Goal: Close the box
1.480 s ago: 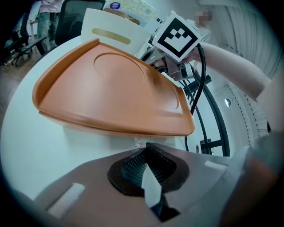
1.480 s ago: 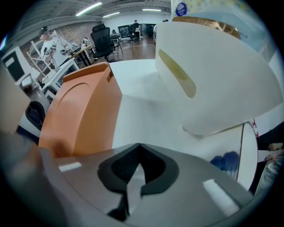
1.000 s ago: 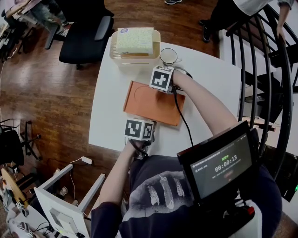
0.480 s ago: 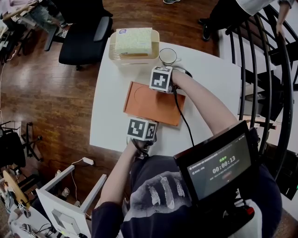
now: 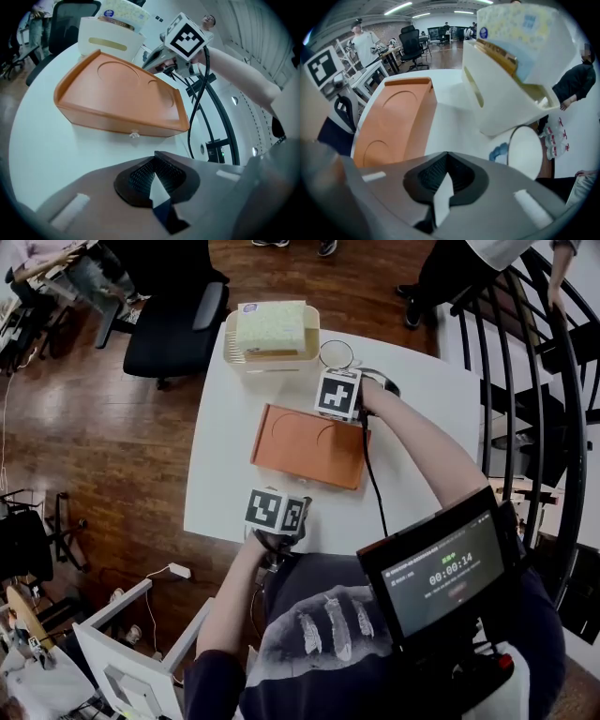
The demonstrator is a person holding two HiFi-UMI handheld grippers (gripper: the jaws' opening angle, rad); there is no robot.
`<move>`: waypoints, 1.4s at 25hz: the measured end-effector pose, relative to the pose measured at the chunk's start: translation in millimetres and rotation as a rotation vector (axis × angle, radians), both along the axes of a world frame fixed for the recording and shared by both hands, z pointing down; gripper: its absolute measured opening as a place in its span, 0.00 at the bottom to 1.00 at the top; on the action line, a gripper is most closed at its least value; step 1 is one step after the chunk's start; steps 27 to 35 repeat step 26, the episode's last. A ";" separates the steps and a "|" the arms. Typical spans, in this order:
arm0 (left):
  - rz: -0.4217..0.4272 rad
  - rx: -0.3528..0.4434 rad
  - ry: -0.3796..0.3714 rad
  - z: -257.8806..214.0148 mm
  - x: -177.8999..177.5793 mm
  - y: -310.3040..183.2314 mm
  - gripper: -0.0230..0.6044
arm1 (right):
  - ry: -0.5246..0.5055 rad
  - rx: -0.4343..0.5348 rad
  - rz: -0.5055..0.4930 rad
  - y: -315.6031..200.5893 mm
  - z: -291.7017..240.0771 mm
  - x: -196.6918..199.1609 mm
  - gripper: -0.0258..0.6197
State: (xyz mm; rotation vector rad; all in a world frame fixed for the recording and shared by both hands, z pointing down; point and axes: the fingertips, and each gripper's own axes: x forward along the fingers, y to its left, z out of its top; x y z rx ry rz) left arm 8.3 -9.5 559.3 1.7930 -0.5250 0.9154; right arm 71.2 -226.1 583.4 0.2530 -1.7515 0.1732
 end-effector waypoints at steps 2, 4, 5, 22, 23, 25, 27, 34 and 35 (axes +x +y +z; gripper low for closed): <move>-0.015 0.006 -0.007 -7.6 -7.7 -2.3 0.06 | -0.008 0.015 -0.011 2.9 -21.3 1.6 0.04; -0.027 0.020 -0.010 -16.4 -12.4 -6.3 0.06 | -0.031 0.034 -0.032 8.5 -43.9 -1.8 0.05; -0.032 0.026 -0.011 -21.0 -13.9 -7.9 0.06 | -0.034 0.043 -0.039 12.7 -54.1 -1.9 0.04; -0.010 0.135 -0.028 -58.6 -21.9 10.3 0.06 | -0.086 0.042 -0.194 83.6 -141.8 -22.9 0.05; -0.014 0.139 -0.029 -59.5 -23.5 9.7 0.06 | -0.091 0.043 -0.203 84.9 -144.0 -26.6 0.05; -0.022 0.144 -0.030 -60.5 -25.1 9.2 0.06 | -0.103 0.045 -0.217 87.0 -147.1 -32.7 0.05; -0.025 0.146 -0.030 -60.9 -25.5 9.1 0.06 | -0.108 0.046 -0.223 87.9 -148.4 -35.4 0.05; -0.025 0.146 -0.030 -60.9 -25.5 9.1 0.06 | -0.108 0.046 -0.223 87.9 -148.4 -35.4 0.05; -0.025 0.146 -0.030 -60.9 -25.5 9.1 0.06 | -0.108 0.046 -0.223 87.9 -148.4 -35.4 0.05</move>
